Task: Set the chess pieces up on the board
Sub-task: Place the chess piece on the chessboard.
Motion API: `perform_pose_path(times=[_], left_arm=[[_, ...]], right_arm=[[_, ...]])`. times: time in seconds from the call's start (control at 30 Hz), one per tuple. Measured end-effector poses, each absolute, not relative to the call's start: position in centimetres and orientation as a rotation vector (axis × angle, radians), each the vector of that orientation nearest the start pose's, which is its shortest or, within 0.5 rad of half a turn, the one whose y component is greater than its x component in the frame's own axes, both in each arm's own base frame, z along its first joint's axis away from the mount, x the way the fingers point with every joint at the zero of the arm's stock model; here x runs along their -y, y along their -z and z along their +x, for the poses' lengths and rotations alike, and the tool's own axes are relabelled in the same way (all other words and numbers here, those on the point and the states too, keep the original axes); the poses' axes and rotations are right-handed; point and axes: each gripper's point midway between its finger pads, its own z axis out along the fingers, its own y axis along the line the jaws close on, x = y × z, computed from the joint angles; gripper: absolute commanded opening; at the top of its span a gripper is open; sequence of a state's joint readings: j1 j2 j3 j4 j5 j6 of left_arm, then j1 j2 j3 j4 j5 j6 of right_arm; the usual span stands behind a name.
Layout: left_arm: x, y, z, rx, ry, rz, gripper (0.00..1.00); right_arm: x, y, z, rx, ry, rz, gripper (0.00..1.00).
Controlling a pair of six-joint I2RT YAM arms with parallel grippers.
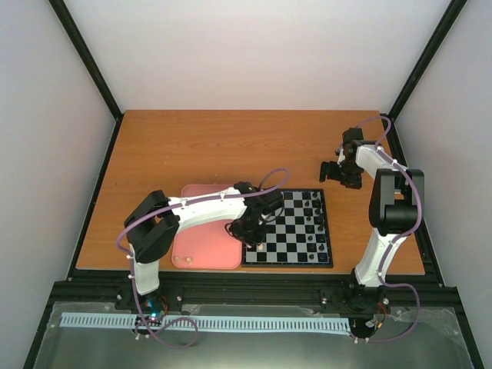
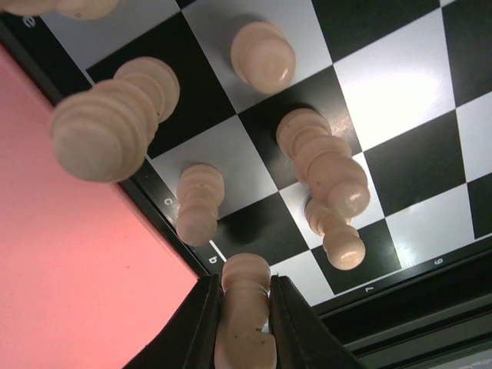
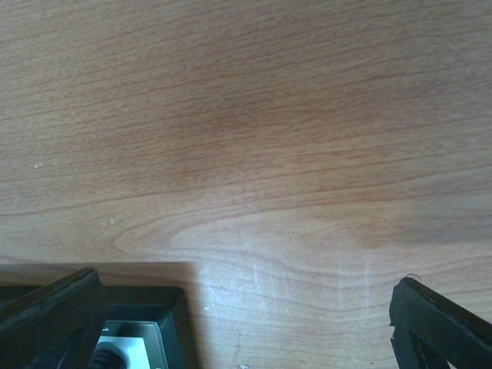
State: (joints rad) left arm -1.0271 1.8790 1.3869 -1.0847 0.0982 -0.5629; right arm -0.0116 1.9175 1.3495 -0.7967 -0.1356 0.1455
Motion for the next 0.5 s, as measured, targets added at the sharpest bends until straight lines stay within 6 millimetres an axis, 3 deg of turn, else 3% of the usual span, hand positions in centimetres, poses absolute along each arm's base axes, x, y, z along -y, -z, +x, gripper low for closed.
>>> perform_pose_path(times=[0.5], left_arm=[[30.6, -5.17, 16.85, -3.118, 0.087, 0.717, 0.09]], right_arm=[[-2.08, -4.23, 39.93, -2.928, -0.237, 0.207, 1.0]])
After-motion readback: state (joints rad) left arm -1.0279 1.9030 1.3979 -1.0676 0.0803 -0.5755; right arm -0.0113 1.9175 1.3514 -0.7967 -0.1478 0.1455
